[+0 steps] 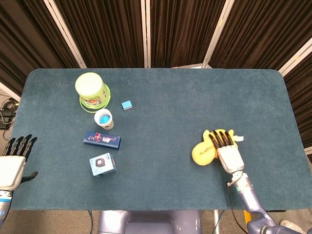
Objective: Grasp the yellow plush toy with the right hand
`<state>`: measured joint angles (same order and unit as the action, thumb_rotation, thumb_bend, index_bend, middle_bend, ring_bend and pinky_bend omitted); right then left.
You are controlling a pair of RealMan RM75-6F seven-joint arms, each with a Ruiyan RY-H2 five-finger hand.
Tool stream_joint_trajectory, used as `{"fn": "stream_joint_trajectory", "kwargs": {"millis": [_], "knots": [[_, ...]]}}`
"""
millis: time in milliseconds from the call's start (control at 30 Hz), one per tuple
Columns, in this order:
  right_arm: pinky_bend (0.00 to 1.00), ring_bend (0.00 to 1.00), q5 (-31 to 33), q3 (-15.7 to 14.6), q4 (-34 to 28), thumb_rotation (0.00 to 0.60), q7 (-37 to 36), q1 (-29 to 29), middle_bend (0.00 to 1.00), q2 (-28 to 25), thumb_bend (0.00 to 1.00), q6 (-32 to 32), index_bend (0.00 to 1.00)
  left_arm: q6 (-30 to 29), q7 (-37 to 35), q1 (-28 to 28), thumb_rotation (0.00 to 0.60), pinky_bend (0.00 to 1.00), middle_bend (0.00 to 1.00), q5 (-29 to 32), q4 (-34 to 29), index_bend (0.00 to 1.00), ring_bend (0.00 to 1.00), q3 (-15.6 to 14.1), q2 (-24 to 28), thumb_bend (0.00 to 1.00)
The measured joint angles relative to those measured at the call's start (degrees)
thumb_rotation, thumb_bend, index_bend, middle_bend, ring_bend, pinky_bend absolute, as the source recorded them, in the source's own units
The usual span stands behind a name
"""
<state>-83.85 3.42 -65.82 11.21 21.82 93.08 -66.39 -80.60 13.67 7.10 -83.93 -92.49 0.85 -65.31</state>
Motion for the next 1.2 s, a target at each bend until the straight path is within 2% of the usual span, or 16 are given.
{"fn": "stream_joint_trajectory", "kwargs": {"millis": [200, 500, 700, 1000, 1200], "knots": [[0.00, 0.00, -3.0, -1.3, -1.8, 0.600, -0.8, 0.5, 0.00, 0.1, 1.00, -1.1, 0.00, 0.1, 0.0, 0.1, 0.600, 0.00, 0.00, 0.0, 0.0, 0.00, 0.00, 0.0, 0.1, 0.08], [0.00, 0.00, -8.8, -2.4, -7.3, 0.600, 0.0, 1.5, 0.00, -1.2, 1.00, -6.0, 0.00, 0.2, -0.3, 0.2, 0.600, 0.00, 0.00, 0.2, 0.2, 0.00, 0.00, 0.1, 0.1, 0.08], [0.00, 0.00, -6.9, -1.8, -6.5, 0.600, 0.4, 1.9, 0.00, -1.2, 1.00, -4.1, 0.00, 0.2, -0.3, 0.2, 0.600, 0.00, 0.00, 0.3, 0.2, 0.00, 0.00, 0.1, 0.1, 0.08], [0.00, 0.00, -2.3, -0.6, -0.6, 0.600, -1.4, 2.2, 0.00, -0.3, 1.00, -0.3, 0.00, 0.7, 0.4, 0.4, 0.600, 0.00, 0.00, 0.6, 0.3, 0.00, 0.00, 0.0, -0.2, 0.08], [0.00, 0.00, 0.2, 1.0, 0.8, 0.600, -2.0, 2.4, 0.00, -0.7, 1.00, 0.6, 0.00, 0.4, 0.5, 0.3, 0.600, 0.00, 0.00, 0.3, 0.2, 0.00, 0.00, -0.1, -0.3, 0.08]]}}
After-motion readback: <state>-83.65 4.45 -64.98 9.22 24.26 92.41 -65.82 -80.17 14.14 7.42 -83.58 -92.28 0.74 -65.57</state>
